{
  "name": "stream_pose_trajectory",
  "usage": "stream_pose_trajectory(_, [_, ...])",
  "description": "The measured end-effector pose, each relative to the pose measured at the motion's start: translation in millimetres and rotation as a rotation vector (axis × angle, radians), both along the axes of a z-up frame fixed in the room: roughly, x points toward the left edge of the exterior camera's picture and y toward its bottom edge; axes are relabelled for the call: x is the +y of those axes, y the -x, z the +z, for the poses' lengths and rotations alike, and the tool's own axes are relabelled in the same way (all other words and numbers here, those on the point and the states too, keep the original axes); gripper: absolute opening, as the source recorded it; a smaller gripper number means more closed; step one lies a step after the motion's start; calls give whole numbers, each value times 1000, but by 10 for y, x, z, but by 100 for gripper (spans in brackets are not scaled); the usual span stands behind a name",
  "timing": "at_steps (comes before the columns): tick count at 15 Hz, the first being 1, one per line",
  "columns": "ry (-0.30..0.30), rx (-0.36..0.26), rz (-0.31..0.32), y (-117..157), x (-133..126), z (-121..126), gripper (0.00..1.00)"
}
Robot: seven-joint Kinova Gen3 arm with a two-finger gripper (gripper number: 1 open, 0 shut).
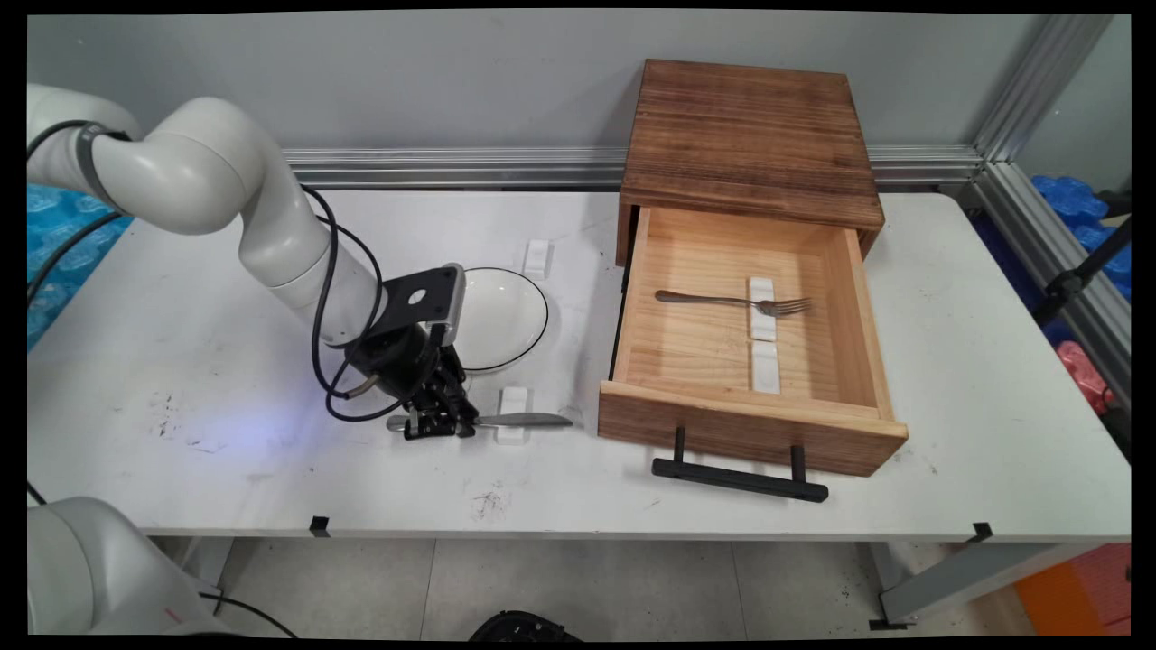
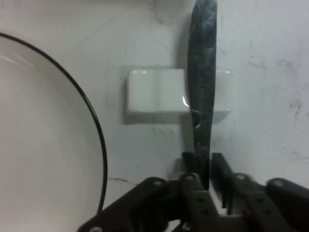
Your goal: Place the picked object into the drawer
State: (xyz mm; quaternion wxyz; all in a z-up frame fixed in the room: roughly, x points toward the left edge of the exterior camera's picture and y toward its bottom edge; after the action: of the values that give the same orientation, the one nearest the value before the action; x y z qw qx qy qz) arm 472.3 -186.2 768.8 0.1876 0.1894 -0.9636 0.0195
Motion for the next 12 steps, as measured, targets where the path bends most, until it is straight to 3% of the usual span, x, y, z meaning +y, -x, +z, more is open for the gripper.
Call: stream_pose_trajectory(12, [-2, 7, -24, -15, 49, 129, 0])
